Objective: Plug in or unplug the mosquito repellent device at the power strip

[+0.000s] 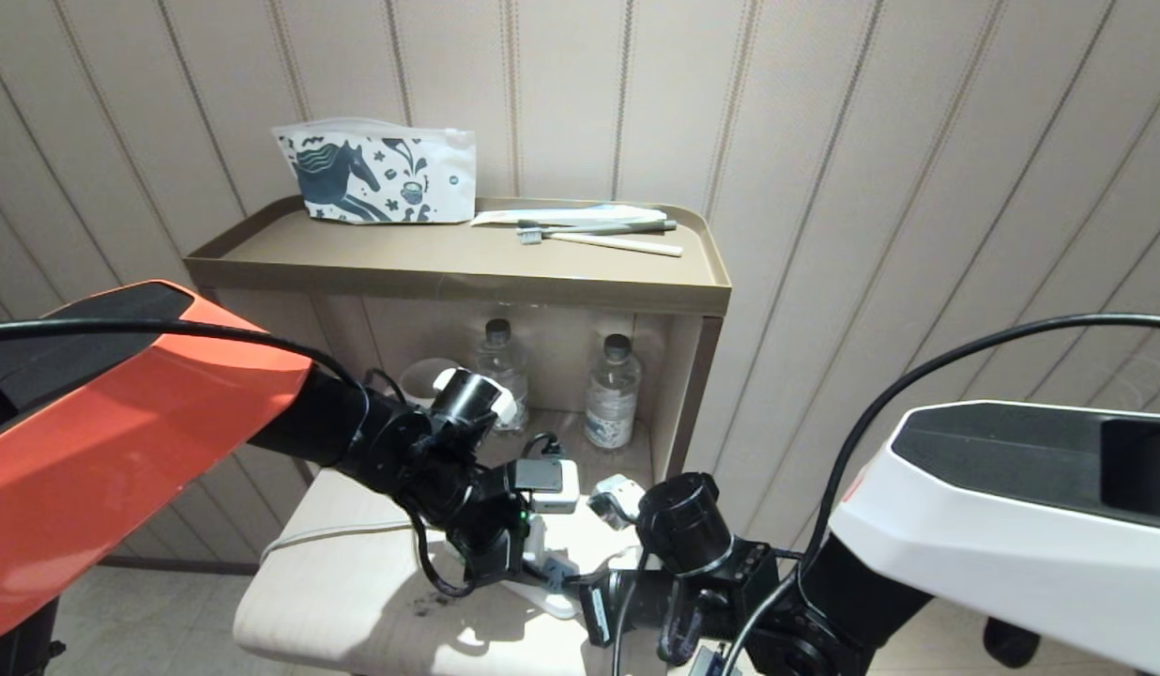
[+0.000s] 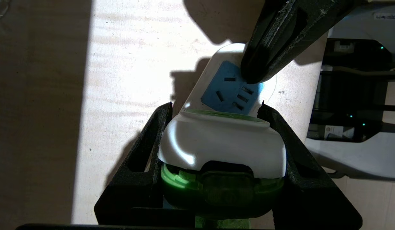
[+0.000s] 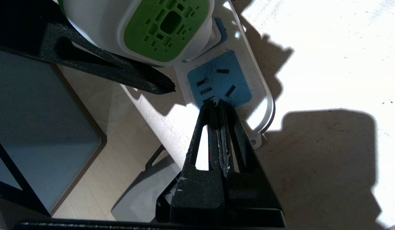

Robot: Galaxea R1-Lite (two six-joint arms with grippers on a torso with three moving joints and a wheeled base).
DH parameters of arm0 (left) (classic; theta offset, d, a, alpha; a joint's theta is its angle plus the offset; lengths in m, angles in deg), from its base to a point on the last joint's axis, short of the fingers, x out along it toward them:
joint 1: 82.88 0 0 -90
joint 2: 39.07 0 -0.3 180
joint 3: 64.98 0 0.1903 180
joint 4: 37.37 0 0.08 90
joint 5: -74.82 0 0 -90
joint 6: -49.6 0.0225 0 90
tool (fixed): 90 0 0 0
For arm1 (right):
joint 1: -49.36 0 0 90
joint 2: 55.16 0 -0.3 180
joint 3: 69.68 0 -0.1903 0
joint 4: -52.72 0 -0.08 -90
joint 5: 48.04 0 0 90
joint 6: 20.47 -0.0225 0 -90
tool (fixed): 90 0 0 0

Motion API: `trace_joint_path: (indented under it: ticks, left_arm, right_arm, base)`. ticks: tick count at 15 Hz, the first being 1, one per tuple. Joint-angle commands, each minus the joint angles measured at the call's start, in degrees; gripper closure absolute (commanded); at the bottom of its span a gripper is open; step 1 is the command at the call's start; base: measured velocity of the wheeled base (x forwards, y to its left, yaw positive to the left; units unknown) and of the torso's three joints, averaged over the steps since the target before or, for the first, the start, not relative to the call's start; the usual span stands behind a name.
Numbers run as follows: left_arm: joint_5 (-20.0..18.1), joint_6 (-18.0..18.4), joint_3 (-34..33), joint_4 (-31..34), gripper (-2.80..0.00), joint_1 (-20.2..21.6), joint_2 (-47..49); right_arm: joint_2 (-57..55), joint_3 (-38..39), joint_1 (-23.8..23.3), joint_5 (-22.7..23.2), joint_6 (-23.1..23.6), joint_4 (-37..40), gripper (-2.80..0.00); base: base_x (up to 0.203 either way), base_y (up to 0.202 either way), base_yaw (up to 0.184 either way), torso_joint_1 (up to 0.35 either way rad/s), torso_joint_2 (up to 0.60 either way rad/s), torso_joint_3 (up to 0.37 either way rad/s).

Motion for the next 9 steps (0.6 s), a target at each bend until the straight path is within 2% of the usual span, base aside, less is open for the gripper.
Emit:
trace_joint_path:
  ticks: [1, 9]
  left_arm:
    - [-0.8, 0.3, 0.3, 0.0, 0.0, 0.0, -0.5]
    - [-1.4, -0.4, 0.4, -0.2, 0.0, 0.4, -3.7]
  right_arm:
    - [-0.4, -0.1, 0.0, 0.1, 0.0, -0.3, 0.0]
    - [-0.6, 0.2, -0.2, 0.1, -0.1, -0.3, 0.0]
  base:
    - [0.0, 0.0, 0.0, 0.0, 0.0, 0.0]
    - [0.0, 0.0, 0.0, 0.0, 0.0, 0.0]
